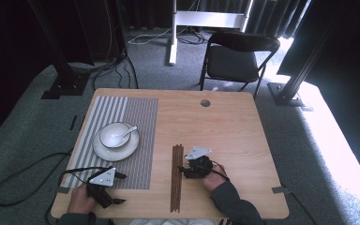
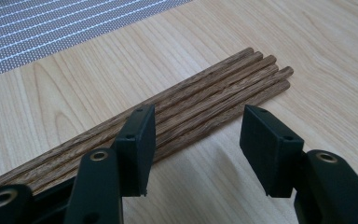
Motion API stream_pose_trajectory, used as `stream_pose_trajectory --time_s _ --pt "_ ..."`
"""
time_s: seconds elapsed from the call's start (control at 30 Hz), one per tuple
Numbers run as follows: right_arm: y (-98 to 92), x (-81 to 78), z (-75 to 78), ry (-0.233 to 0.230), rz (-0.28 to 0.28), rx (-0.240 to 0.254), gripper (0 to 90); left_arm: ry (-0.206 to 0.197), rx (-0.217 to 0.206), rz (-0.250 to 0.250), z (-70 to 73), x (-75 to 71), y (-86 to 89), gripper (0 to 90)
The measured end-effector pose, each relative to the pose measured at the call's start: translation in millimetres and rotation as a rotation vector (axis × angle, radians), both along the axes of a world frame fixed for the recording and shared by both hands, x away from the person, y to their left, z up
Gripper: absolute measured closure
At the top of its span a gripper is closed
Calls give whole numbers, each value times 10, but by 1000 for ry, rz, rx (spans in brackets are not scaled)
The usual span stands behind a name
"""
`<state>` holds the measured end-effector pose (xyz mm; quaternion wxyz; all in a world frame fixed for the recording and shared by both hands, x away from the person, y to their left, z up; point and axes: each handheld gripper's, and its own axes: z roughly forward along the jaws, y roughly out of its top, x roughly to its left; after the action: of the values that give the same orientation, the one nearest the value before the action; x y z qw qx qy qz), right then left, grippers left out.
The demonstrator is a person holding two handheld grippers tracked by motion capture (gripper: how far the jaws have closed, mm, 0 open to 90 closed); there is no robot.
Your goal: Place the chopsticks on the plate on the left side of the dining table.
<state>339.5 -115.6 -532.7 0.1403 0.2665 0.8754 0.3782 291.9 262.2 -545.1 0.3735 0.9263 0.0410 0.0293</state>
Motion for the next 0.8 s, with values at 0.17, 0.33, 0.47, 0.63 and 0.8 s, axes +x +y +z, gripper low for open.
stream_pose_trajectory --time_s 0.17,0.33,0.47,0.63,0.8 --pt "7 1 -15 7 6 -10 451 0 0 0 0 0 0 117" --pt "14 6 -38 12 7 -20 468 0 0 0 0 0 0 117" --pt "18 4 -38 10 6 -24 483 0 0 0 0 0 0 117" --pt "20 6 -43 9 3 -37 528 0 0 0 0 0 0 117" --pt "10 13 -46 10 0 -48 579 0 0 0 0 0 0 117"
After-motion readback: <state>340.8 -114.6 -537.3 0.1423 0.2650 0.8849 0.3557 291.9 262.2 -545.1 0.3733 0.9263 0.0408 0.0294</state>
